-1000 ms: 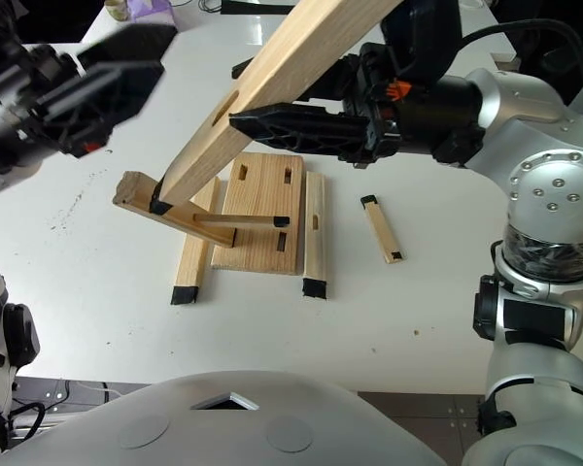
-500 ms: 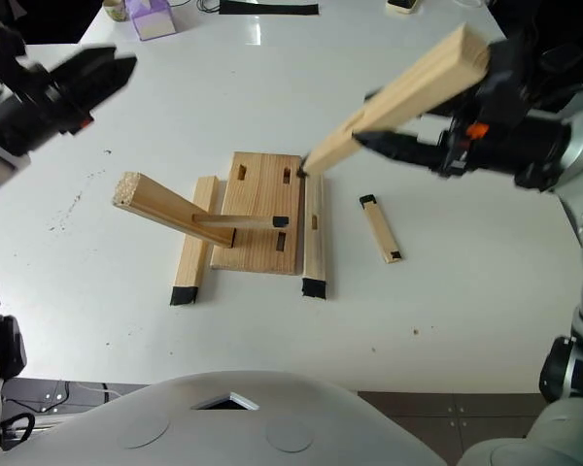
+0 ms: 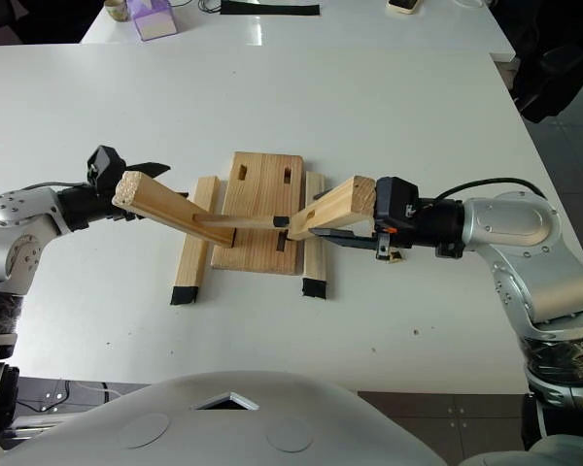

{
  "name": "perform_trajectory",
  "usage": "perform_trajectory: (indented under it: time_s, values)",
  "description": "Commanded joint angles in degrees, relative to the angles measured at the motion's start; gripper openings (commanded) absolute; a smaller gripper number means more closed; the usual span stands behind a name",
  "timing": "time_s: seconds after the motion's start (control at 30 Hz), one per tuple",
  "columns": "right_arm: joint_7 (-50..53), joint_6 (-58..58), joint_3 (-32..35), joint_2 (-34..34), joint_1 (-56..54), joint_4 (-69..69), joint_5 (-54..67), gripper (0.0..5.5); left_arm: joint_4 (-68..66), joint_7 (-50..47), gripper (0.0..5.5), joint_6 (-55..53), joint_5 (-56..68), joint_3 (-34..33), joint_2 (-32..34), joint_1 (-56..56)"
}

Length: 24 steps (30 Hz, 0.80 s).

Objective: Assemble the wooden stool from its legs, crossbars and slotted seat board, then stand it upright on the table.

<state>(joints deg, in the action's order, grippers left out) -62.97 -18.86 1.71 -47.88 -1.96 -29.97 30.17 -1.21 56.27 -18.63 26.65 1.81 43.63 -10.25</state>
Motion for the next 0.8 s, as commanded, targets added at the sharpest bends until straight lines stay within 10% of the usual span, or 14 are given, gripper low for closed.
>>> perform_trajectory:
  time_s: [0.03, 0.8]
  values:
    - [0.61, -0.54, -0.61, 0.49, 0.75, -0.26, 0.23, 2.01, 0.6, 3.17, 3.69, 1.96, -3.77, 2.11, 1.44, 1.16]
    - [-4.24, 0.66, -6.57, -0.42, 0.69, 8.05, -1.36, 2.01, 4.31, 8.0, 3.69, 0.88, -4.24, 1.82, -0.27, 2.37]
